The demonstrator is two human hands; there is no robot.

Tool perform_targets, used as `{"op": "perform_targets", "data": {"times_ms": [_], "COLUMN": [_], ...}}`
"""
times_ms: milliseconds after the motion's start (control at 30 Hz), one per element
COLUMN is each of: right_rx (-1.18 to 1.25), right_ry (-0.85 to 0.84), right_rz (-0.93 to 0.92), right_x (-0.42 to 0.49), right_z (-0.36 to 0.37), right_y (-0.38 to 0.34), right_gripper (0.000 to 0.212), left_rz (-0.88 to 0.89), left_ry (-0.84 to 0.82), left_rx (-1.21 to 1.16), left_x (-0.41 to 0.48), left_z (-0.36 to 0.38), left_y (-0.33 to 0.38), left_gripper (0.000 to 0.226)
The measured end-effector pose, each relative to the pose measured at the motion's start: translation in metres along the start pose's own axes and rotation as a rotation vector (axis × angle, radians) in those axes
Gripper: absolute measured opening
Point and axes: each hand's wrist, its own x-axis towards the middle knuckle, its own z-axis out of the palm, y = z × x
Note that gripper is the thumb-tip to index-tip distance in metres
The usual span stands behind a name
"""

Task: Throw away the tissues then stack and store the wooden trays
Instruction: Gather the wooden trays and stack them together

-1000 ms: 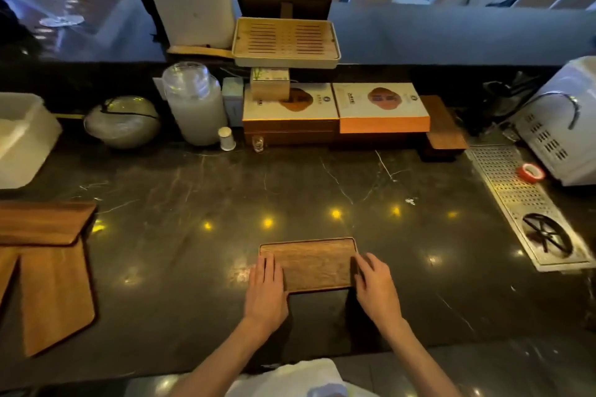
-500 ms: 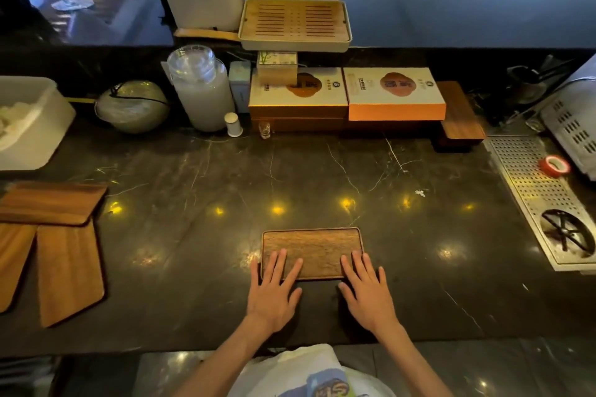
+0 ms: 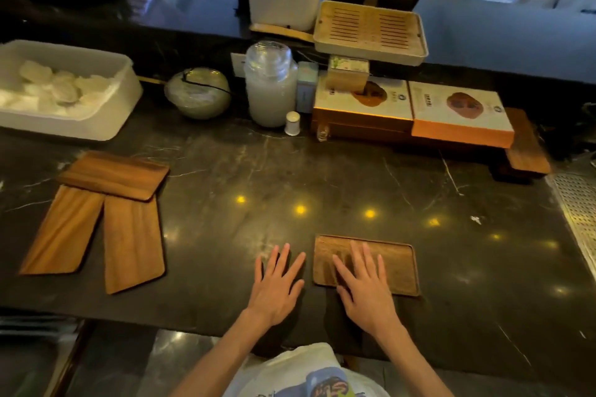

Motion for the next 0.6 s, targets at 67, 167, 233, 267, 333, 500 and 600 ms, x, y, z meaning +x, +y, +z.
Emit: {"op": "perform_targets", "data": {"times_ms": [67, 167, 233, 267, 333, 500, 600], "right_rx": [-0.058, -0.149, -0.186, -0.198, -0.217, -0.209, -0.145], "right_ry": [0.008, 0.009, 0.011, 0.012, 0.017, 0.039, 0.04], "right_rz": [-0.078, -0.221, -0.3, -0.333, -0.391, -0.493, -0.476], "right_x": [0.016, 0.043, 0.062, 0.072, 0.094, 0.153, 0.189], "right_z": [-0.007, -0.015, -0.019, -0.019, -0.02, -0.021, -0.021], "right_y": [-0.04, -0.1, -0.138, -0.157, -0.194, -0.282, -0.326], "right_gripper": [0.067, 0.067, 0.066, 0.066, 0.066, 0.06, 0.056], "left_rz": [-0.053, -0.16, -0.23, -0.261, -0.319, -0.422, -0.455], "left_ry": [0.036, 0.085, 0.116, 0.134, 0.162, 0.206, 0.23], "left_rx": [-0.002, -0.05, -0.097, -0.119, -0.173, -0.249, -0.284], "left_x": [-0.007, -0.022, -0.034, -0.04, -0.05, -0.069, -0.07], "left_z": [-0.012, -0.031, -0.043, -0.048, -0.06, -0.089, -0.109], "left_y": [-0.036, -0.094, -0.133, -0.153, -0.193, -0.285, -0.331], "left_gripper": [0.059, 0.058, 0.058, 0.058, 0.058, 0.056, 0.056]}}
